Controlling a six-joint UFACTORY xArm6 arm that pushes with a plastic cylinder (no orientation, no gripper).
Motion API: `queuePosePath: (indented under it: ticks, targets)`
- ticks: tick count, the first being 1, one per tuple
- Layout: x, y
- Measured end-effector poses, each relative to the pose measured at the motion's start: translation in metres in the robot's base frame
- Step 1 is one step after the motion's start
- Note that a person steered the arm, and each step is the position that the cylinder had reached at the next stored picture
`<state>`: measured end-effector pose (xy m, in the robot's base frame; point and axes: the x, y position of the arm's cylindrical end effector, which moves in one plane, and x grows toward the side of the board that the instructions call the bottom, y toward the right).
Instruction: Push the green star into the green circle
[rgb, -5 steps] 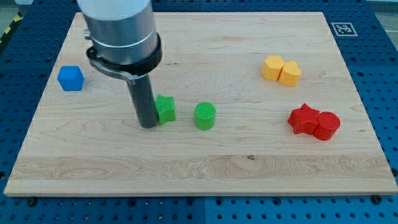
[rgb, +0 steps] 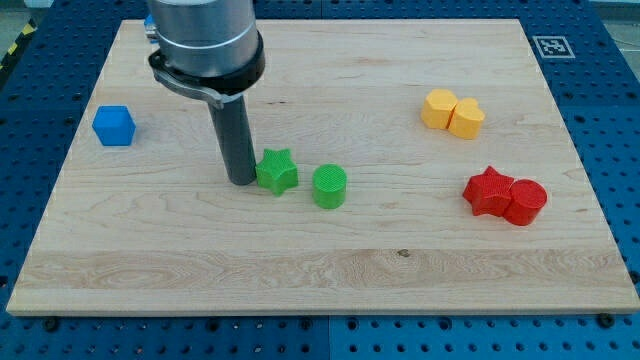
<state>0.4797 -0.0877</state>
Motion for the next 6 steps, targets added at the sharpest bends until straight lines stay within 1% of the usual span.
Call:
queuePosePath:
  ticks: [2, 3, 5, 6]
  targets:
    - [-0.014, 0.010]
    - [-0.016, 0.011]
    - [-0.015, 0.033]
    - [-0.015, -0.001]
